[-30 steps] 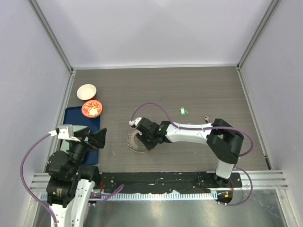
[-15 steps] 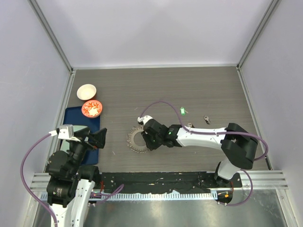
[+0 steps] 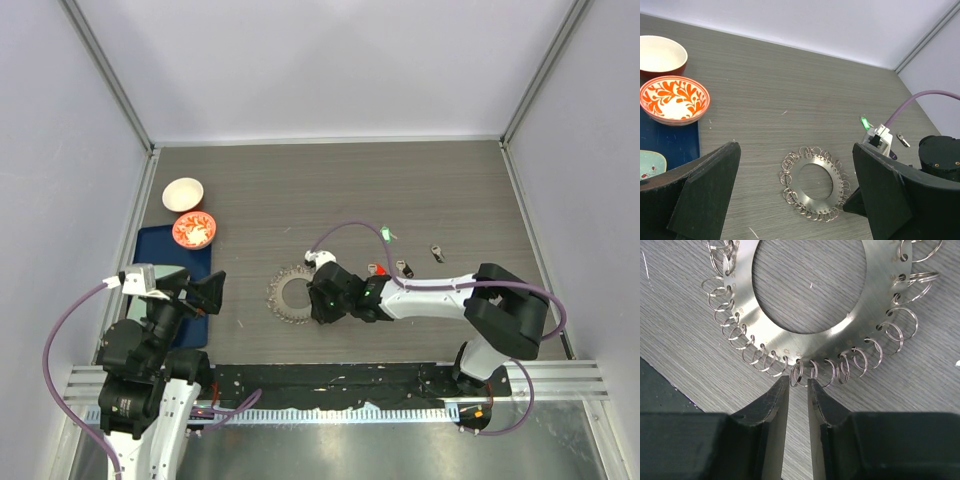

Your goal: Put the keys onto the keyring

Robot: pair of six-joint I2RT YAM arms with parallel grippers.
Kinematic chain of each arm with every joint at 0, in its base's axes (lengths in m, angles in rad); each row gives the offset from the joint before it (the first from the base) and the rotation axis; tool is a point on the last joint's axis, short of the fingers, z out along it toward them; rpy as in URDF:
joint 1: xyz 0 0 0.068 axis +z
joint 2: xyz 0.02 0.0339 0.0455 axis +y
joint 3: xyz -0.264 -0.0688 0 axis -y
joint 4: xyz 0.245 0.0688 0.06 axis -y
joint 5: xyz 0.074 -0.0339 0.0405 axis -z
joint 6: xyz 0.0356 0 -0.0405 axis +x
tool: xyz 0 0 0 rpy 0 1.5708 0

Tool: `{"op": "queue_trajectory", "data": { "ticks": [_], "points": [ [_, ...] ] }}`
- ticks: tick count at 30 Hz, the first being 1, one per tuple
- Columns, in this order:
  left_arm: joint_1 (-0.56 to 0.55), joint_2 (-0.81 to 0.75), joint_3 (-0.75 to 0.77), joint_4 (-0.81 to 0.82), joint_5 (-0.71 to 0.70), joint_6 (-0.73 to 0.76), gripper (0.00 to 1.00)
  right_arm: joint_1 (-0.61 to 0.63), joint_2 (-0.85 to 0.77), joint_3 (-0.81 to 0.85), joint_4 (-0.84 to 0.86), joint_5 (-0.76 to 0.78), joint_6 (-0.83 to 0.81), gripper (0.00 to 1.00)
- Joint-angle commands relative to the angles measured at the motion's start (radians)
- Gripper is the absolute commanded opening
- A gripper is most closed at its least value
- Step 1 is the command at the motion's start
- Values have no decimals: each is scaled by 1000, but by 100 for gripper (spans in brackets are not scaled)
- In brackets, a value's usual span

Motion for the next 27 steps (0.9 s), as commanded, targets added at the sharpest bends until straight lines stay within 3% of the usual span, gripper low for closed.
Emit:
{"op": "queue_trajectory", "data": {
  "ticks": [1, 14, 19, 27],
  "points": [
    [1, -10, -3, 43, 19, 7, 100, -1, -42, -21, 94, -10, 56, 28],
    [1, -5, -3, 43, 22, 7, 100, -2, -44, -33, 132, 27, 54, 28],
    [1, -4, -3, 43, 22, 7, 100, -1, -42, -18, 139, 29, 53, 32],
    [-1, -5, -2, 43, 22, 7, 100, 4, -133, -70, 169, 67, 119, 34]
  ]
}}
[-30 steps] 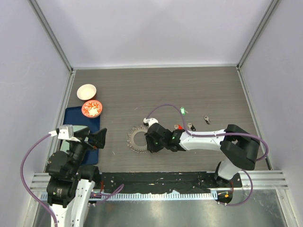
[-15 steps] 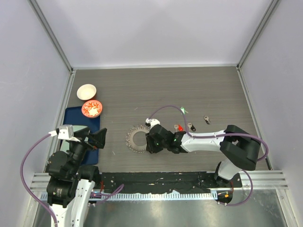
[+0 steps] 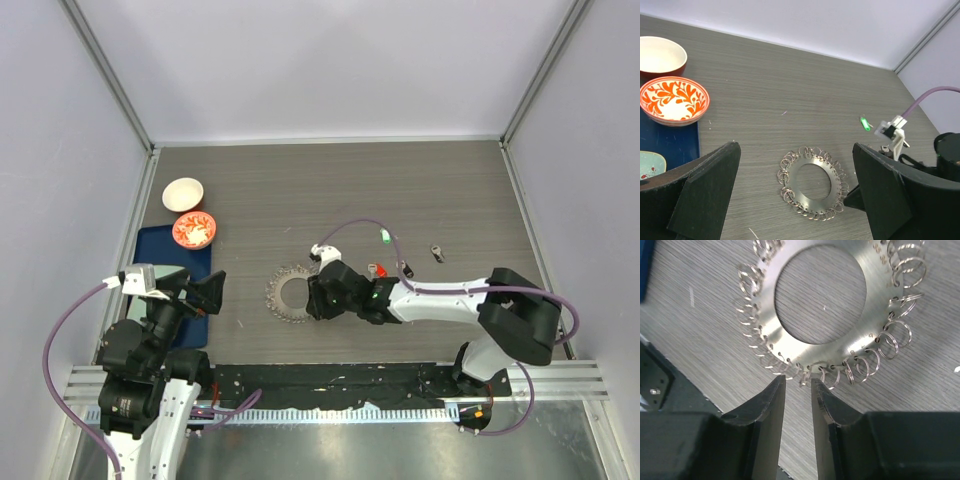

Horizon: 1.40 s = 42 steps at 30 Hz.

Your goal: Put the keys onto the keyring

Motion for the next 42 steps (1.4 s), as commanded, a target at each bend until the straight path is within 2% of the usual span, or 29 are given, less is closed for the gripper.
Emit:
{"op": "queue_trajectory", "data": {
  "ticks": [1, 10, 16, 42],
  "points": [
    [1, -5, -3, 39, 19, 7, 100, 4, -91, -37, 109, 49, 72, 34],
    [1, -5, -3, 39, 20, 7, 100, 30, -80, -149, 280, 77, 223, 33],
    [1, -7, -3, 39, 19, 7, 100, 32, -59, -175, 329, 84, 249, 32],
    [1, -9, -1, 38, 17, 9, 100, 35, 15, -180, 345, 80, 283, 29]
  ]
}}
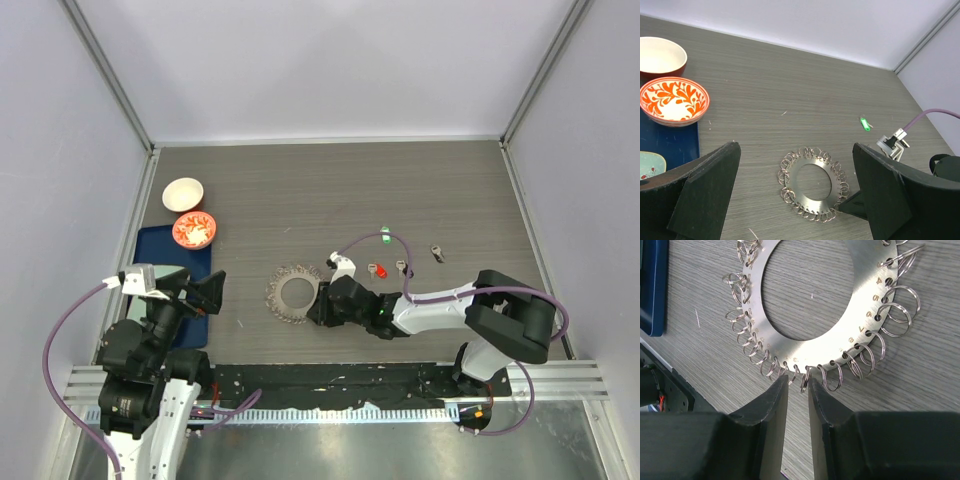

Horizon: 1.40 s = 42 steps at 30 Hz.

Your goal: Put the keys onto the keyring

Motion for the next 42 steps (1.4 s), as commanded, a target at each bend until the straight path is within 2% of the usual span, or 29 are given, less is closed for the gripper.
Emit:
{"op": "queue_trajectory", "data": {
  "ticks": [1, 5, 8, 11, 14, 20, 25, 29, 33, 36, 40, 42],
  "points": [
    [-1, -8, -3, 36, 19, 7, 100, 6, 12, 7, 48, 11, 10, 29],
    [1, -7, -3, 36, 21, 7, 100, 7, 17, 5, 45, 10, 9, 28],
    [1, -5, -4, 39, 27, 7, 100, 9, 9, 11, 28, 16, -7, 22],
    [1, 6, -8, 50, 45, 14, 100, 7, -11, 34, -19, 34, -45, 8],
    [1, 27, -21, 72, 80, 14, 100, 7, -20, 134, -155, 47, -164, 1],
    [-1, 98, -50, 188, 250, 53, 100, 3, -43, 338, -372, 44, -476, 1],
    [1, 223, -29, 253, 366, 113, 100, -2, -37, 545, -554, 25, -794, 1],
    [-1, 318, -14, 306, 479, 164, 99, -7, -40, 649, -647, -22, -980, 1],
    [-1, 361, -21, 389, 668, 210, 98, -14, -73, 696, -703, -58, -1106, 1],
    [-2, 388, -30, 426, 729, 228, 94, -22, -126, 685, -707, -97, -1160, 1],
    [-16, 408, -95, 535, 844, 210, 81, -22, -187, 647, -707, -203, -1191, 1],
    [-42, 414, -115, 553, 869, 210, 78, -22, -206, 634, -702, -255, -1192, 1]
  ]
}}
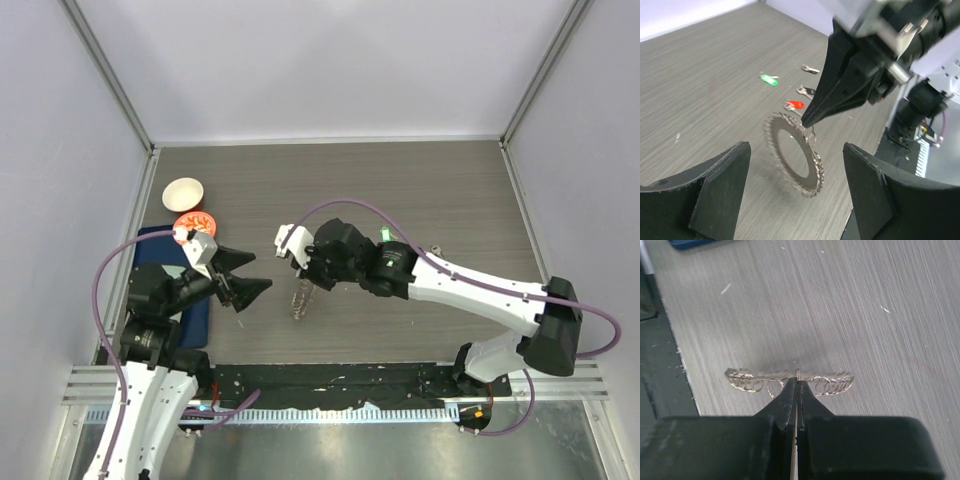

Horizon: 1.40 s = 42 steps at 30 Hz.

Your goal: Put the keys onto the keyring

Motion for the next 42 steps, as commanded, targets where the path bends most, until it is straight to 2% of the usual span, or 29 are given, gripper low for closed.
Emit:
{"op": "queue_trajectory", "data": {
  "ticks": [1, 6, 11, 15, 18, 19, 21, 27, 31, 38, 42],
  "points": [
    [-49, 19, -55, 132, 136, 7, 77, -2, -104, -20, 26, -146, -72, 1],
    [-128, 76, -49, 133, 84, 18, 75, -2, -172, -107, 78, -270, -99, 1],
    [-241, 180, -5, 138, 14, 49, 66, -2, -230, -193, 152, -301, -122, 1],
    [-330, 271, 57, 101, -34, 133, 56, -2, -249, -200, 161, -300, -127, 1],
    [-382, 331, 95, 16, -74, 210, 48, -2, -263, -218, 184, -295, -119, 1],
    [-392, 343, 103, -41, -80, 275, 48, -2, -270, -229, 190, -295, -119, 1],
    [-412, 358, 121, -81, -77, 316, 48, -2, -276, -233, 207, -284, -115, 1],
    [-418, 285, 69, -94, -71, 374, 49, -2, -289, -252, 233, -273, -112, 1],
    [-421, 245, 29, -31, -36, 386, 46, -1, -287, -250, 250, -293, -107, 1],
    [-422, 292, 38, 3, 24, 394, 37, -2, -281, -246, 251, -313, -105, 1],
    [-424, 312, 43, 4, 36, 388, 28, -4, -278, -243, 251, -326, -104, 1]
  ]
}}
